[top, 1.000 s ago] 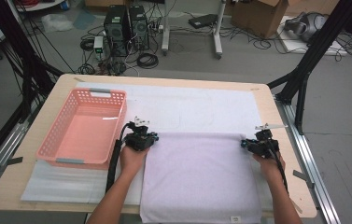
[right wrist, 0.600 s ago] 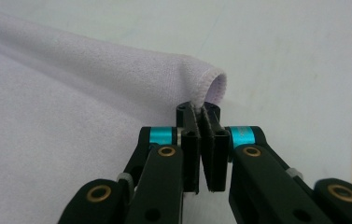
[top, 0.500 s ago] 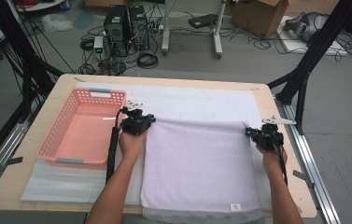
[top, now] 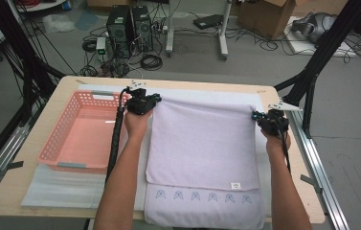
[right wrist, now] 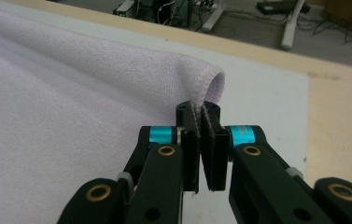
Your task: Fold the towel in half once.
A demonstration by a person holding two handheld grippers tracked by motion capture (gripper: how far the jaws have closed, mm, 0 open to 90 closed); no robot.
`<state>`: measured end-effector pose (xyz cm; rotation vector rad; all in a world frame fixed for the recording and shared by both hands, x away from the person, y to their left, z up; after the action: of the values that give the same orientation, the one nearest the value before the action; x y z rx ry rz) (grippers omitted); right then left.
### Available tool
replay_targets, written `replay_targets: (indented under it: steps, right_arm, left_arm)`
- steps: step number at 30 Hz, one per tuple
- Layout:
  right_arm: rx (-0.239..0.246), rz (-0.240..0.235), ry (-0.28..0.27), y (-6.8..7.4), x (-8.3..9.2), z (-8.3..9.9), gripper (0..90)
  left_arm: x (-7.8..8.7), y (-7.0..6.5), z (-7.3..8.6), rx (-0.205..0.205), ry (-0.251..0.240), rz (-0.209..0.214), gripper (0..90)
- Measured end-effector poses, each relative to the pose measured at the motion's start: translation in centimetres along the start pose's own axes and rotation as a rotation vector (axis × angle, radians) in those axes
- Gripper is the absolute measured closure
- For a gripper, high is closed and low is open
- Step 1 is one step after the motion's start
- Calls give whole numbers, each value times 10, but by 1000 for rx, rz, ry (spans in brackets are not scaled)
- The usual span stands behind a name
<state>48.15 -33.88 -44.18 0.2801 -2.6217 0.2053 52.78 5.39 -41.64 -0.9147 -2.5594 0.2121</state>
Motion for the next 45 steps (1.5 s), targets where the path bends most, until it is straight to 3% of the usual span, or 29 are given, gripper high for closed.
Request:
replay_targets:
  steps: [1, 2, 3, 4, 6, 8, 11, 14, 16, 18, 22, 25, 30, 35, 39, 41, 45]
  right_arm:
    - [21, 14, -7, 0, -1, -4, 854]
    - [29, 24, -7, 0, -2, -5, 822]
    - [25, 40, 0, -1, -2, -5, 727]
    - [11, 47, 11, -3, -3, -3, 673]
    - [-23, 32, 36, -7, -1, 3, 656]
    - [-21, 24, 43, -8, 3, 10, 657]
    - [-39, -4, 89, -9, 10, 19, 638]
    - [-21, -7, 64, -5, 22, 18, 643]
    - [-20, -42, 67, -1, 31, 21, 654]
    - [-5, -51, 72, 3, 38, 26, 667]
    - [21, -74, 90, 10, 52, 37, 671]
    - [15, -96, 77, 17, 66, 48, 672]
    - [39, -114, 105, 25, 78, 74, 669]
    - [19, -135, 96, 31, 97, 97, 660]
    - [3, -146, 121, 36, 109, 114, 662]
    - [3, -151, 118, 39, 118, 119, 676]
    - [12, -160, 120, 45, 134, 124, 680]
  left_arm:
    - [-1, 0, 0, -3, -4, -2, 800]
    - [-2, 0, 2, -1, 3, -17, 709]
    - [-2, 1, 4, -1, 22, -26, 586]
    - [-2, 1, 7, -1, 42, -19, 534]
    - [0, -4, 12, -26, 82, -1, 533]
    - [4, -10, 13, -48, 63, 11, 520]
    - [9, -18, 18, -39, 57, 43, 471]
    - [13, -28, 25, -17, 72, 107, 423]
    - [17, -35, 30, -14, 69, 128, 423]
    - [20, -43, 37, 2, 97, 163, 394]
    - [33, -62, 48, -28, 79, 198, 389]
    - [43, -77, 62, -68, 84, 217, 389]
    - [53, -90, 80, -93, 114, 234, 381]
    - [65, -95, 99, -126, 165, 237, 386]
    - [79, -95, 111, -129, 150, 237, 381]
    - [86, -97, 119, -117, 151, 240, 372]
    - [100, -100, 133, -131, 153, 254, 373]
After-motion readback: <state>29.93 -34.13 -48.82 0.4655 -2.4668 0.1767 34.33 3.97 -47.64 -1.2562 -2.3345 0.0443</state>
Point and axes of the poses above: each handheld gripper's, and its own axes: x roughly backward along the jaws, z roughly out of its underside, y roughly to its left, the point moved 8 cm from there along -x, roughly forward along the jaws, and after that the axes turned 10 degrees about z, right-handed, at the moved point
